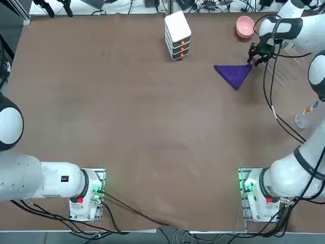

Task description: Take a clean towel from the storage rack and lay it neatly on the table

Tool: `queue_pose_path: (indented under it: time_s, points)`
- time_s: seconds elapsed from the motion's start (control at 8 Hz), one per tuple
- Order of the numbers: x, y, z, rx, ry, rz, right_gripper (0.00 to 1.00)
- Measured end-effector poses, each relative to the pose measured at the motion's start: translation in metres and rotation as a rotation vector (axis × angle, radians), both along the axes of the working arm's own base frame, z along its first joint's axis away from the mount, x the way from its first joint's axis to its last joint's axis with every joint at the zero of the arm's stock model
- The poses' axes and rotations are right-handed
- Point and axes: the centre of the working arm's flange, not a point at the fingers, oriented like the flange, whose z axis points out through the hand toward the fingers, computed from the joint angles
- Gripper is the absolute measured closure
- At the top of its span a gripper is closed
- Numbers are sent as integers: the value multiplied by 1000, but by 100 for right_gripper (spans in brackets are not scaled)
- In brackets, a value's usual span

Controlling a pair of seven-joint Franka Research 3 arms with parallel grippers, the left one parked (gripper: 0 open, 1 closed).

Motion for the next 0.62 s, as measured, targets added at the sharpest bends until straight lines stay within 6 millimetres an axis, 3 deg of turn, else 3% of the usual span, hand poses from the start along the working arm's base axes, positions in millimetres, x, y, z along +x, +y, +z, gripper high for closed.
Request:
queue_pose_path:
  time_s: [0.62]
  points:
    - [6,-1,1,-6,-24,-1,54]
